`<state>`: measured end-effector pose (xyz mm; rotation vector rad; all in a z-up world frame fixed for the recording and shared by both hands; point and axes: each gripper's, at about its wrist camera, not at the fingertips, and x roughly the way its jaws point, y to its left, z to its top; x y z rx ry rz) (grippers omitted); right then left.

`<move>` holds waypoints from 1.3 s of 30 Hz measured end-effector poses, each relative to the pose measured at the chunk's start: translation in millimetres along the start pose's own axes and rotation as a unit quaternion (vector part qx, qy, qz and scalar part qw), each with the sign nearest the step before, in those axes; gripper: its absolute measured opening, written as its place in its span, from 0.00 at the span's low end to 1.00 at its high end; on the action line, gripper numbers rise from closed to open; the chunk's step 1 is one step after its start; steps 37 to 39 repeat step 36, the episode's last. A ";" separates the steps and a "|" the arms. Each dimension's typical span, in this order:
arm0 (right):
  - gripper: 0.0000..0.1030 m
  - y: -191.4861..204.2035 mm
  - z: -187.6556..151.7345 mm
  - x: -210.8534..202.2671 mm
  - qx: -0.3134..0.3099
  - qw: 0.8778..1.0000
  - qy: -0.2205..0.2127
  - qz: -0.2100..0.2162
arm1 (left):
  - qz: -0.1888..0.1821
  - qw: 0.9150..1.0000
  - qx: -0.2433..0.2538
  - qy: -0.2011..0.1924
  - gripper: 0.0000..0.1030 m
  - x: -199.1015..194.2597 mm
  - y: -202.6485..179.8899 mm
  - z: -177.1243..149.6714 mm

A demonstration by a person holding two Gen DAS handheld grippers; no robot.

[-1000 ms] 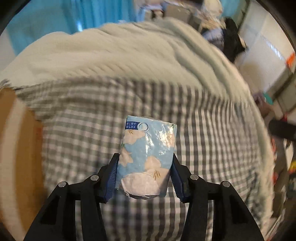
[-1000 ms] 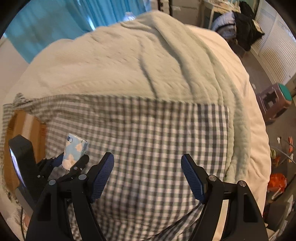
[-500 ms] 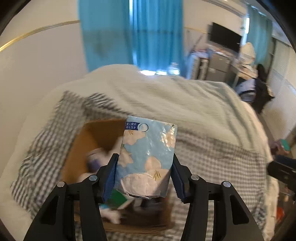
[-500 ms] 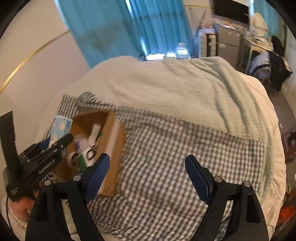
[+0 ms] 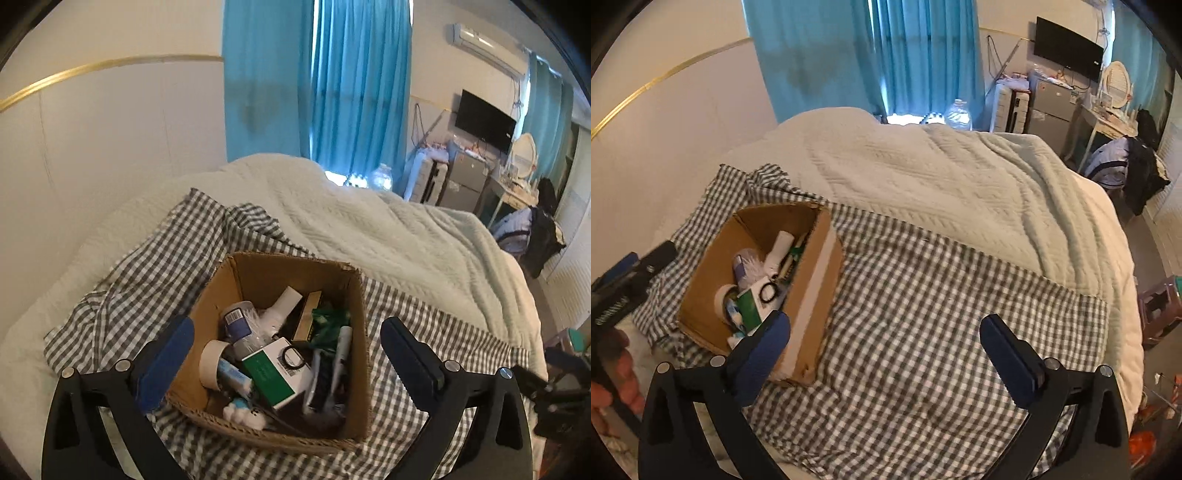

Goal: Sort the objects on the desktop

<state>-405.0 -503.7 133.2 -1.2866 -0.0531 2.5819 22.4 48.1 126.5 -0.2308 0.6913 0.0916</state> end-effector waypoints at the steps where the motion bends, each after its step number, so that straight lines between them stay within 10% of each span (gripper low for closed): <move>1: 1.00 0.6 -4.6 -4.1 -0.007 1.000 -0.004 -0.011 | -0.001 1.000 -0.004 -0.006 1.00 -6.9 -5.8 -3.3; 9: 1.00 -9.1 -65.4 -31.0 0.053 0.997 -0.042 -0.036 | -0.016 0.997 -0.072 0.011 1.00 -24.0 -12.2 -59.4; 16: 1.00 -26.4 -75.2 -34.5 0.057 0.996 -0.046 -0.041 | 0.020 0.999 -0.018 0.032 1.00 -16.0 -25.8 -91.2; 39: 1.00 -32.1 -82.7 -21.2 0.060 0.998 -0.014 -0.031 | 0.020 1.000 -0.015 0.007 1.00 -17.3 -37.3 -89.4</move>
